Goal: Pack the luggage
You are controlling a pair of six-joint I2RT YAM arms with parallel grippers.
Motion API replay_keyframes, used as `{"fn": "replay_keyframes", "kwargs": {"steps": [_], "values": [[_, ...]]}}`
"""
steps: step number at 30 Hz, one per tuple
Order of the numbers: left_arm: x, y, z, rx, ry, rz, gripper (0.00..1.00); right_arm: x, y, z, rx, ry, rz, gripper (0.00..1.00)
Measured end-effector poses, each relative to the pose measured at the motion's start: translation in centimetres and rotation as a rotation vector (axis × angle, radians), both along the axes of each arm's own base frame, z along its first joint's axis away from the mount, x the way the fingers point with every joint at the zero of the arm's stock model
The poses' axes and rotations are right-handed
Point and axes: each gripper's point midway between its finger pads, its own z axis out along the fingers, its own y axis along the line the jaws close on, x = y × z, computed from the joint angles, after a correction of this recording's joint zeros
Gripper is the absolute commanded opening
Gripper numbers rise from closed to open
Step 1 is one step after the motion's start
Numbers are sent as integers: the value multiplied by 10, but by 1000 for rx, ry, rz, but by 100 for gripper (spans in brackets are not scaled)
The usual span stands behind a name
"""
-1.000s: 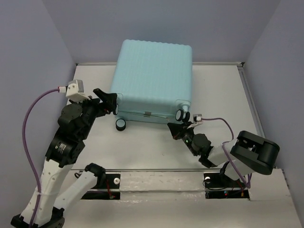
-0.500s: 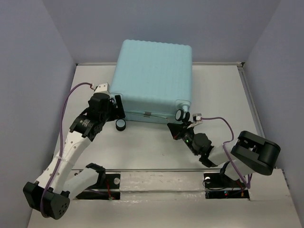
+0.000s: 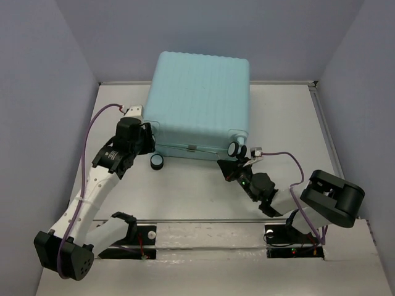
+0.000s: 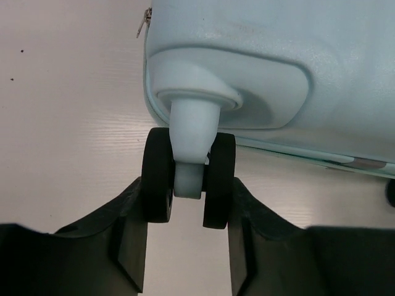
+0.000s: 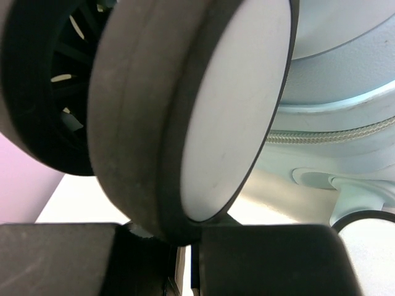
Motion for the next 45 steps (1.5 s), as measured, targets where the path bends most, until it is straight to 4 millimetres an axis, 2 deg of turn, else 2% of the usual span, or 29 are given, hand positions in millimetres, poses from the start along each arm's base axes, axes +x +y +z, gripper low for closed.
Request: {"fn": "replay_keyframes", "kwargs": {"steps": [10, 12, 14, 16, 18, 20, 21, 24, 26, 36, 37, 38, 40, 41, 42, 45], "values": [[-3, -16, 2, -103, -11, -45, 6, 3, -1, 1, -35, -2, -8, 7], [-5, -26, 3, -115, -15, -50, 6, 7, 0, -1, -58, 3, -16, 7], [-8, -46, 6, -143, -26, -79, 6, 15, 4, 1, -59, 2, -59, 7], [-12, -72, 7, -209, -13, -128, 6, 22, 21, 3, -75, -5, -49, 7], [-18, -105, 10, -304, 23, -191, 6, 24, 50, 4, -97, -13, -19, 7], [-22, -125, 12, -365, 46, -224, 6, 24, 75, 5, -105, -18, 14, 7], [-25, -142, 12, -413, 70, -252, 6, 20, 88, 5, -105, -19, 50, 7], [-34, -170, 16, -508, 109, -294, 6, 7, 133, 10, -106, -31, 147, 7], [-34, -173, 17, -523, 112, -285, 6, 7, 148, 10, -101, -35, 140, 7], [-20, -148, 24, -490, 21, -166, 6, 27, 205, 12, 171, -10, 143, 7], [-20, -148, 26, -499, 7, -169, 6, 19, 213, 12, 211, 11, 184, 10], [-22, -148, 24, -499, 5, -171, 6, 11, 217, 14, 245, 28, 197, 34], [-29, -150, 21, -522, 5, -181, 6, -2, 215, 16, 270, 51, 212, 63], [-34, -153, 21, -538, 3, -194, 6, -8, 211, 16, 263, 59, 217, 64], [-40, -157, 22, -560, 2, -210, 6, -15, 204, 14, 246, 64, 228, 74], [-58, -168, 22, -638, 16, -247, 6, -52, 178, 20, 166, 66, 302, 85]]}}
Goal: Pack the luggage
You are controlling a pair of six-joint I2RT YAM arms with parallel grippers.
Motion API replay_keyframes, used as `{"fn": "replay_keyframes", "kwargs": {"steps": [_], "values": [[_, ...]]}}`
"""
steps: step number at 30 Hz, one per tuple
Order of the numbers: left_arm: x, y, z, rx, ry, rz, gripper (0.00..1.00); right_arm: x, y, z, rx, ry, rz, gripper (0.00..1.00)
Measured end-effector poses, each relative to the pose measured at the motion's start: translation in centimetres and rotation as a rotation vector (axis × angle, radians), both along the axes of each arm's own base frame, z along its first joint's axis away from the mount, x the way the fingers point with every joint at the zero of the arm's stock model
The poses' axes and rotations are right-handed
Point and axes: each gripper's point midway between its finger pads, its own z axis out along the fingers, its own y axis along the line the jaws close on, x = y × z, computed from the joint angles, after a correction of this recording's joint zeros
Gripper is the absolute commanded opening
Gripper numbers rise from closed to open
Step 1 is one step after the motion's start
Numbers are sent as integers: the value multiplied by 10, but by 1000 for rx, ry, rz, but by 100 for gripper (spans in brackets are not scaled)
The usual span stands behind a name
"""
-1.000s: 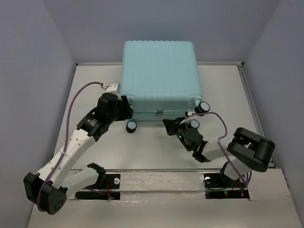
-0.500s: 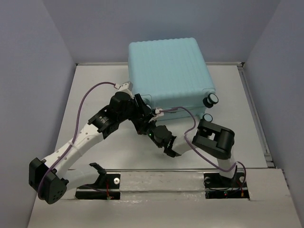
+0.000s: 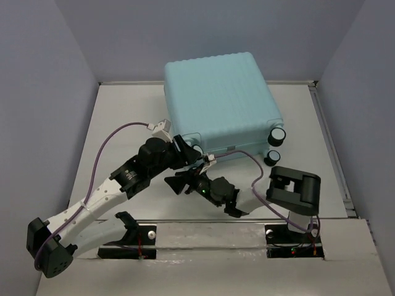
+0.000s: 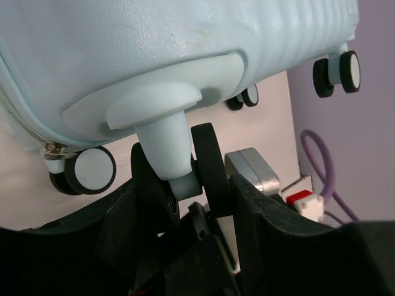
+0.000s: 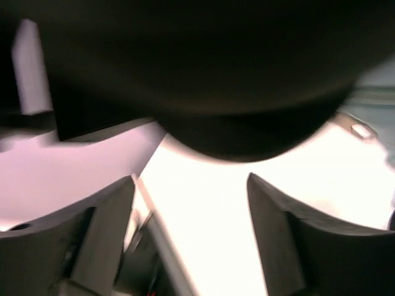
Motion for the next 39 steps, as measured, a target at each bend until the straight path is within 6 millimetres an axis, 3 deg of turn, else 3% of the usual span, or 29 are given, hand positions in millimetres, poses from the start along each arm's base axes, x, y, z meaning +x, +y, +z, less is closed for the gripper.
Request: {"fn": "replay_keyframes", "kwargs": {"steps": [3, 4, 5, 6, 10, 15, 19, 23, 27, 32, 33, 34, 35, 36, 39], "values": [[-12, -3, -1, -51, 13, -18, 21, -29, -20, 15, -50, -23, 63, 92], [-14, -3, -1, -66, 14, -17, 33, -36, -28, 19, -68, -30, 75, 94], [-14, -3, -1, -75, 14, -15, 40, -38, -37, 21, -99, -31, 74, 95], [-14, -3, -1, -85, 12, -14, 54, -39, -44, 24, -115, -32, 71, 96], [-14, -4, 0, -102, 6, -14, 77, -37, -69, 29, -221, -38, 38, 100], [-19, -7, 8, -118, -37, -53, 85, -28, -93, 23, -339, -50, -27, 100], [-21, -7, 11, -123, -55, -66, 92, -5, -104, 26, -414, -80, -83, 100], [-21, -6, 14, -130, -63, -65, 94, 19, -99, 52, -434, -138, -126, 100], [-13, 2, 22, -153, -84, -14, 95, 30, -93, 66, -446, -180, -124, 99], [-7, 12, 29, -172, -119, 37, 95, 42, -85, 66, -446, -200, -123, 83], [-7, 14, 31, -177, -129, 43, 95, 44, -83, 67, -440, -201, -125, 67], [-7, 15, 33, -182, -137, 46, 95, 45, -81, 66, -440, -201, -121, 59], [-7, 16, 34, -183, -144, 46, 95, 45, -77, 69, -425, -209, -116, 34], [-7, 18, 35, -184, -152, 50, 94, 46, -75, 71, -416, -215, -119, 21], [-5, 21, 54, -218, -219, 61, 94, 59, -74, 88, -351, -208, -184, 7]]}}
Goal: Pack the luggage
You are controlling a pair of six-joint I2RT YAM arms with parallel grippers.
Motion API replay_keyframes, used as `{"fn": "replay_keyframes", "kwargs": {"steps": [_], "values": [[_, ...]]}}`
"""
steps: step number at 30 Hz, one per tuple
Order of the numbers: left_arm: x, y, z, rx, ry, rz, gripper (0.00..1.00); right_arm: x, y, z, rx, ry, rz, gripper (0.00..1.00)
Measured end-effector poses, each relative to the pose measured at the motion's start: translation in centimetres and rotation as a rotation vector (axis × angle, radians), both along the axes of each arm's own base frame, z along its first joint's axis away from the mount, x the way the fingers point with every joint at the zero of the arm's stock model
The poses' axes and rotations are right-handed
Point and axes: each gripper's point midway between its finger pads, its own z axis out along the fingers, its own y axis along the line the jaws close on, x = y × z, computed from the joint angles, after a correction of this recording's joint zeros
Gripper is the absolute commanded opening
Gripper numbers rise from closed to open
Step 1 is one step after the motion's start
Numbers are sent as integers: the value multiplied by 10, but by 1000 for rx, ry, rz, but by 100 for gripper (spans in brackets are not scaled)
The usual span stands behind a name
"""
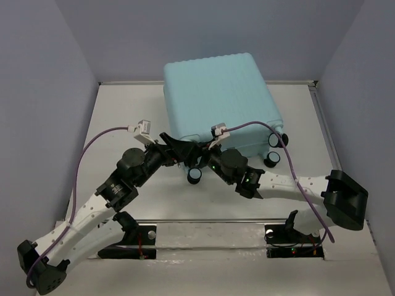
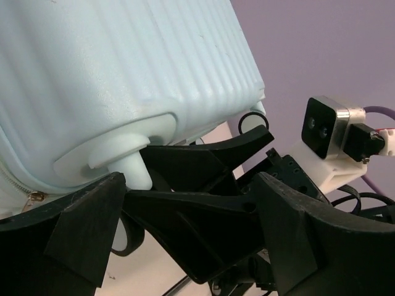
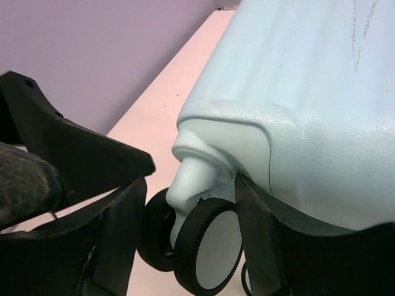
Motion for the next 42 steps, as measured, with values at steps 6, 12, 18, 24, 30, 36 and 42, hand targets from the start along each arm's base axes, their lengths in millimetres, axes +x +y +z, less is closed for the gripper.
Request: {"fn": "replay_keyframes", "kwargs": {"steps": [6, 12, 18, 24, 30, 36, 42], "values": [[-6, 24, -1, 61, -30, 71, 87, 3, -5, 17, 18, -45, -20, 7], [-9, 45, -52, 145, 27, 138, 77, 7, -21, 12, -80, -59, -49, 12], [-16, 48, -120, 214, 157, 141, 71, 5, -29, 1, -221, -29, -40, 90], [-13, 65, -150, 270, 208, 220, 69, -9, -16, 25, -273, -11, 82, 94], [-9, 70, -156, 292, 212, 259, 68, -15, 4, 26, -380, 25, 170, 95], [3, 74, -162, 322, 208, 292, 67, -14, 16, -9, -539, 110, 166, 100], [9, 77, -174, 323, 200, 292, 66, -8, 20, -40, -657, 202, 109, 95]]}}
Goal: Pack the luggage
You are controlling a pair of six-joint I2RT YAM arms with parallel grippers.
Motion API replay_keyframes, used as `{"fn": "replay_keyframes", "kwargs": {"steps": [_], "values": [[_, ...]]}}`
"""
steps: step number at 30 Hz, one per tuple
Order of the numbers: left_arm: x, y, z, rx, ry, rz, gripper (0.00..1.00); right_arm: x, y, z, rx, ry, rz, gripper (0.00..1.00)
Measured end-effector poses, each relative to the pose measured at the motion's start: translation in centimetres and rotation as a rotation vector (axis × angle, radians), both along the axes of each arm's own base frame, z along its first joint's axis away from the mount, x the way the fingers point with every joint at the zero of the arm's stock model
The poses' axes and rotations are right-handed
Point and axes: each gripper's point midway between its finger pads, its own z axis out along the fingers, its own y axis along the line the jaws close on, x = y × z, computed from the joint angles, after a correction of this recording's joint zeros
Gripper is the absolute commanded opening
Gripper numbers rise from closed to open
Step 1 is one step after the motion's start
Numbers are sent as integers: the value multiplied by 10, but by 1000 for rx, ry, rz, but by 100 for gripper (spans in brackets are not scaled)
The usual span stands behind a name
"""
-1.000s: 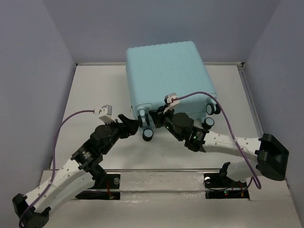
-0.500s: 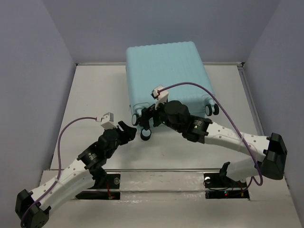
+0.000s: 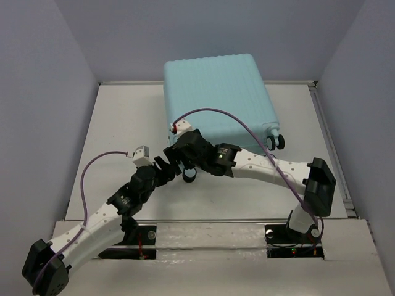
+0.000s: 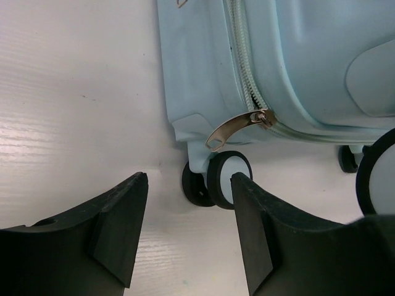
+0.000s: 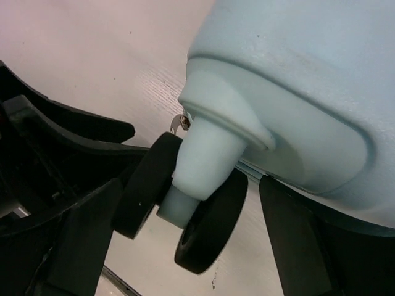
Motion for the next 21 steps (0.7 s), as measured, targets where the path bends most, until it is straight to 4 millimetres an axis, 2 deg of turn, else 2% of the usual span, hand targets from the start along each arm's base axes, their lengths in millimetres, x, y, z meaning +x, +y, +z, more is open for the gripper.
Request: {"fn": "replay_keyframes", "kwargs": {"steps": [3, 7, 9, 10, 11, 12, 14, 20, 21], "values": [[-3, 1, -4, 1, -5, -16, 65, 4, 3, -11, -57, 8, -43, 89], [-4, -1, 3, -10, -34, -36, 64, 9, 1, -24, -133, 9, -108, 81], [-4, -4, 7, -20, -50, -50, 64, 11, -2, -28, -159, 3, -132, 63], [-4, -5, 8, -21, -56, -57, 63, 12, -4, -29, -171, -1, -144, 42], [-4, -6, 10, -21, -62, -62, 63, 14, -6, -29, -179, -6, -160, 33], [-4, -6, 10, -22, -65, -68, 63, 14, -6, -27, -172, -8, -175, 20], [-4, -8, 10, -17, -68, -82, 62, 16, -13, -28, -186, -25, -224, 7], [-7, -13, 8, 6, -70, -133, 62, 16, -33, -31, -230, -54, -245, 7], [-8, -15, 9, 8, -73, -147, 62, 13, -41, -32, -233, -58, -245, 7]]}}
